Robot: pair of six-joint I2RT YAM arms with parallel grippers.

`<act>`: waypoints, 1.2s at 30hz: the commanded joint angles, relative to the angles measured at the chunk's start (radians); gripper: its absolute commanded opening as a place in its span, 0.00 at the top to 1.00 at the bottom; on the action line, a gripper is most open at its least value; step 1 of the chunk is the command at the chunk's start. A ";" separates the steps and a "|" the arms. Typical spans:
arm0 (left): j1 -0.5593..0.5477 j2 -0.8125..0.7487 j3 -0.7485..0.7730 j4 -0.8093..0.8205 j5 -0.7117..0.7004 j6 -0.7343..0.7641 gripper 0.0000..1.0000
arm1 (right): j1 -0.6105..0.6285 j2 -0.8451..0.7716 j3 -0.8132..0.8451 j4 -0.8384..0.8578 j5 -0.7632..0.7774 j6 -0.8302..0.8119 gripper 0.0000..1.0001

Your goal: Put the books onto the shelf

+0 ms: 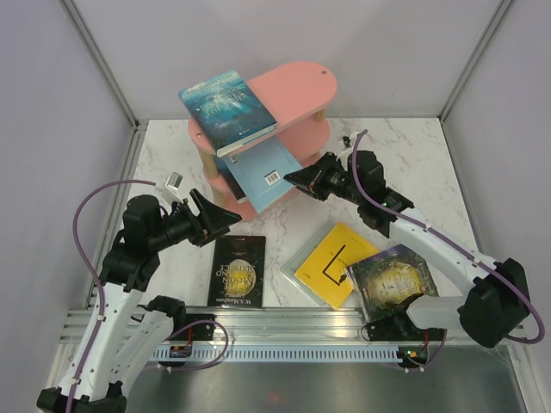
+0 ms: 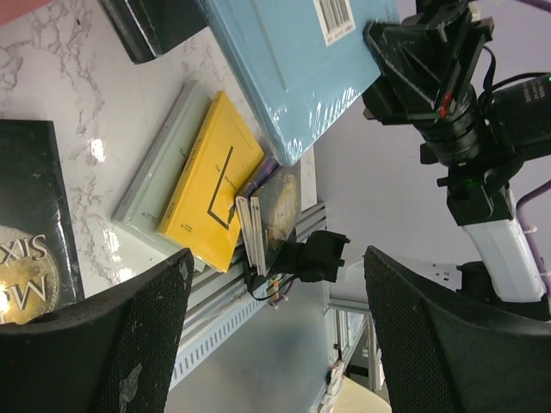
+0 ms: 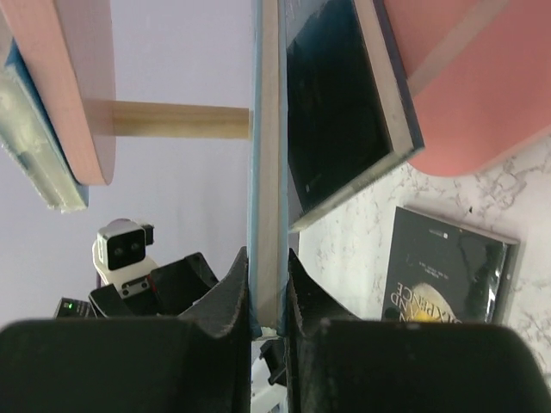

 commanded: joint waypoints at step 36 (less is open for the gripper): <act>0.013 0.016 0.029 -0.097 -0.049 0.117 0.18 | -0.011 0.167 0.273 -0.244 0.067 -0.208 0.02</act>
